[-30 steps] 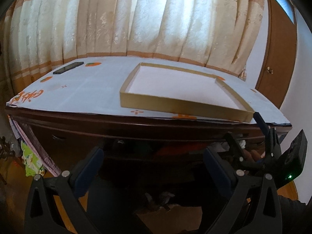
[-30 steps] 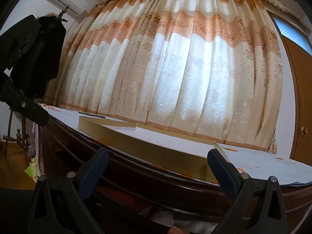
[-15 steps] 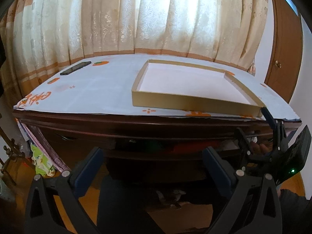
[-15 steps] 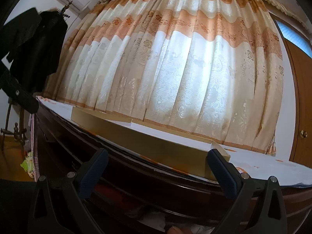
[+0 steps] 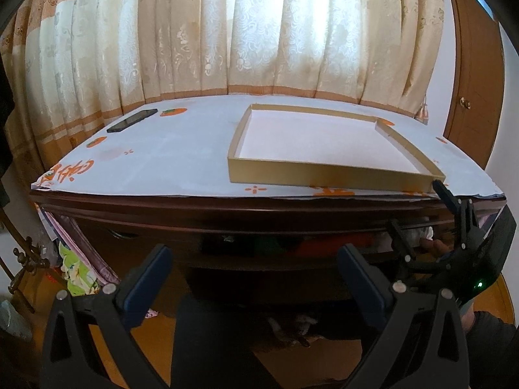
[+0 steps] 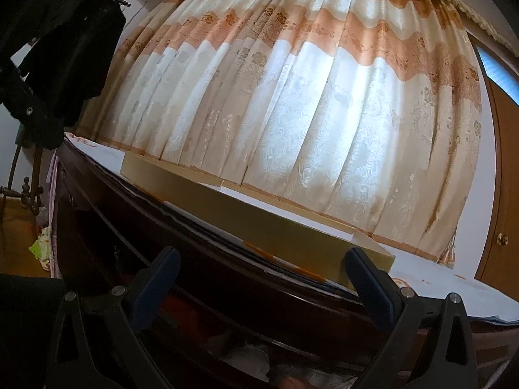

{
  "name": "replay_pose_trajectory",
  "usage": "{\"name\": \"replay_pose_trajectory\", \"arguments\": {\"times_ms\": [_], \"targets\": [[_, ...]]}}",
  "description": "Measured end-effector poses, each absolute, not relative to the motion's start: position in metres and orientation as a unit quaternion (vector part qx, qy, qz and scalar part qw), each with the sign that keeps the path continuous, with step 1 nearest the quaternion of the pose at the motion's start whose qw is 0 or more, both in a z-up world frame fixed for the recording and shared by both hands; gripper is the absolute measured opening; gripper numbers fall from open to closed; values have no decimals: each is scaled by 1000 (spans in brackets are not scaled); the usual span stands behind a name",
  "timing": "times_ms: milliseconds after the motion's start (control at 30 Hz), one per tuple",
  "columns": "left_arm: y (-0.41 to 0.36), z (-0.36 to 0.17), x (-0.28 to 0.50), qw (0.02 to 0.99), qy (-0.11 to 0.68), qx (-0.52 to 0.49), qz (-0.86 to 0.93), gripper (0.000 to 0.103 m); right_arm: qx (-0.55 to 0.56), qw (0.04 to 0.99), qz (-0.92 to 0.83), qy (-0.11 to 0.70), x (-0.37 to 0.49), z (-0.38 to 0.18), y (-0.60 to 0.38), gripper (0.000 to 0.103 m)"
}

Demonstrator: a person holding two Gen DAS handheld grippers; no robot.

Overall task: Take underwear out of drawer
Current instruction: 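Pull the drawer under the table open with the right tool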

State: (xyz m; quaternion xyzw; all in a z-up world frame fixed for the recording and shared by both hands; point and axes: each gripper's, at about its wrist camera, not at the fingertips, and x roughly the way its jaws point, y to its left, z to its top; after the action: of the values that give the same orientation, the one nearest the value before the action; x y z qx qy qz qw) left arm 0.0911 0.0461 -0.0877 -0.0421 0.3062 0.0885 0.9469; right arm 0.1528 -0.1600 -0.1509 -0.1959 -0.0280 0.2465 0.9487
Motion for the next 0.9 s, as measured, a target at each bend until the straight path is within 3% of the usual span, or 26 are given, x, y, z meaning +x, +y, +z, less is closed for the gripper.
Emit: {"name": "replay_pose_trajectory", "arguments": {"times_ms": [900], "targets": [[42,-84,83,949,301,-48,77,103,-195,950,242,25,126,-144,-171,103]]}}
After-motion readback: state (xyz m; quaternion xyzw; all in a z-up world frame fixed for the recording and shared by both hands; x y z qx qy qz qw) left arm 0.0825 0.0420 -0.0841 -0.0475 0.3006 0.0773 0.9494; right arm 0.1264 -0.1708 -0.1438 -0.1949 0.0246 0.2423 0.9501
